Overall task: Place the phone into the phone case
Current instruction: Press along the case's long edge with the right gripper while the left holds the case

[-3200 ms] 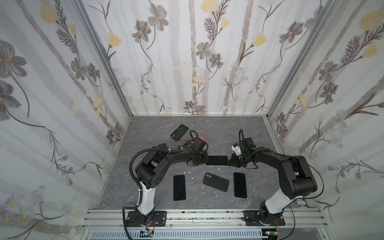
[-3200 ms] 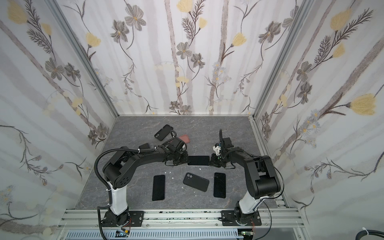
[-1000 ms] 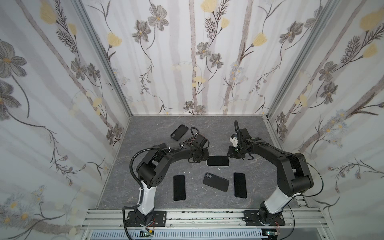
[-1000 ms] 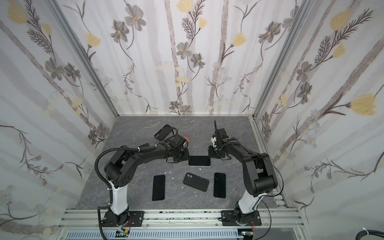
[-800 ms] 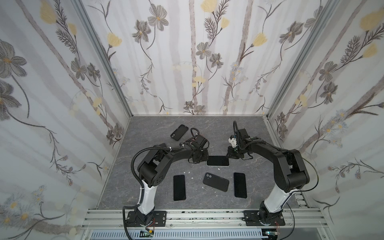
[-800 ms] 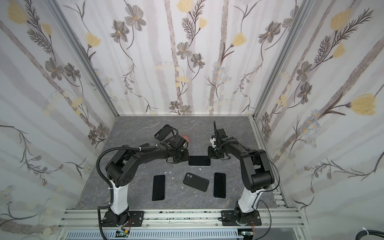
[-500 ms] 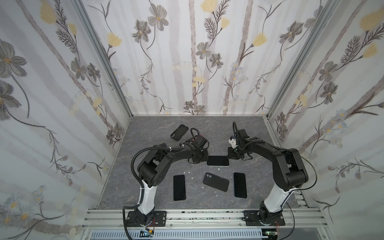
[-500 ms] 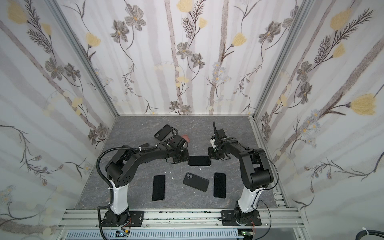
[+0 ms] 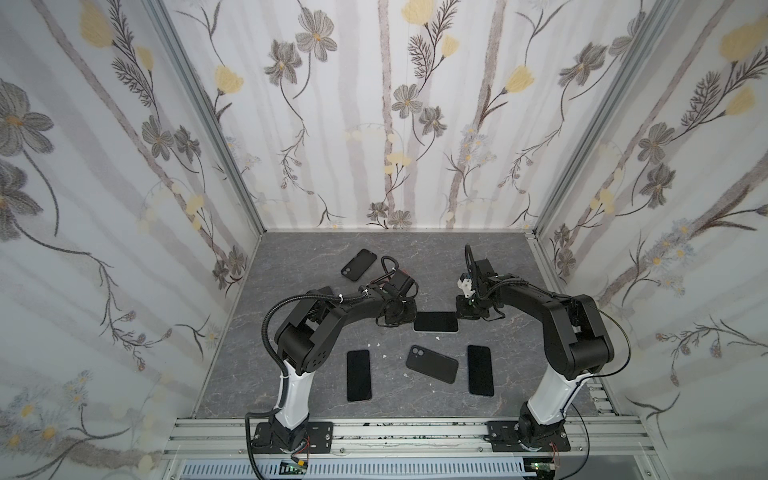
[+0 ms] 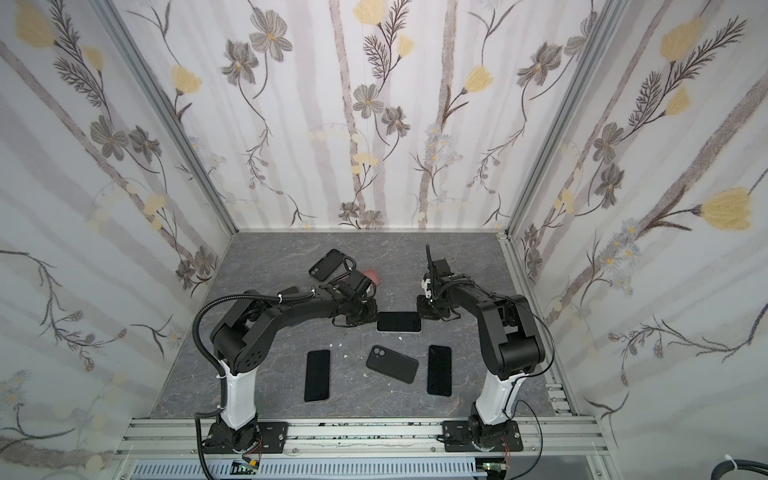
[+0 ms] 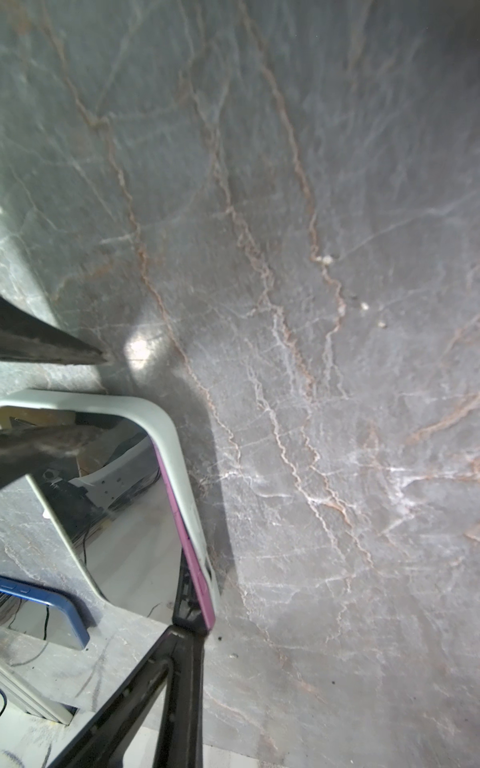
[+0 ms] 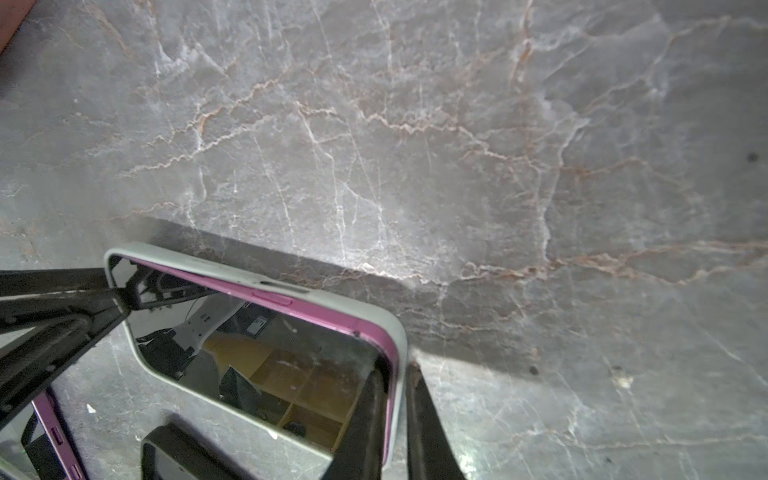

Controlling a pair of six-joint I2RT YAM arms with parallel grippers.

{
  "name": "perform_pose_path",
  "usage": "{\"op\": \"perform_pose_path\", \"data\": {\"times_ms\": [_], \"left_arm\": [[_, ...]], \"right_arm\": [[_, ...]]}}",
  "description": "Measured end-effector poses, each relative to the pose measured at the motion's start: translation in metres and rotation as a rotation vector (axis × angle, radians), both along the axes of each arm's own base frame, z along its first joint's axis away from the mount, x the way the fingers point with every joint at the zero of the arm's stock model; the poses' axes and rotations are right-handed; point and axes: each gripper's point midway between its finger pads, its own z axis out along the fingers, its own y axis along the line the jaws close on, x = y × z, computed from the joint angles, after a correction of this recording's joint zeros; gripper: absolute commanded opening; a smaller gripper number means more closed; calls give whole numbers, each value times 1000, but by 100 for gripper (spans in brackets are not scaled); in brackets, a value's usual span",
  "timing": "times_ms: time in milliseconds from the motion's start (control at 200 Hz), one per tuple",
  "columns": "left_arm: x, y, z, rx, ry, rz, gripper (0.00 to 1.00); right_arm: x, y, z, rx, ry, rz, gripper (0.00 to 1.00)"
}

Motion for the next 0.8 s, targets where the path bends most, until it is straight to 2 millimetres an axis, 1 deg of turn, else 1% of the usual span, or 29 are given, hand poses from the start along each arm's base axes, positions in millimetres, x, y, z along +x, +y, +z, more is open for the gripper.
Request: {"op": "perform_pose_path", "data": {"times_ms": [185, 440, 804], "left_arm": [[0, 0, 0, 0, 1, 0, 26], [0, 0, 0, 0, 0, -1, 26], [-2, -1, -2, -9, 2, -5, 26]], "right_arm": [[-1, 3, -3, 11, 17, 15, 10], [-5, 3, -12, -21, 37, 36, 10], [-8, 3, -17, -34, 45, 49, 10]]}}
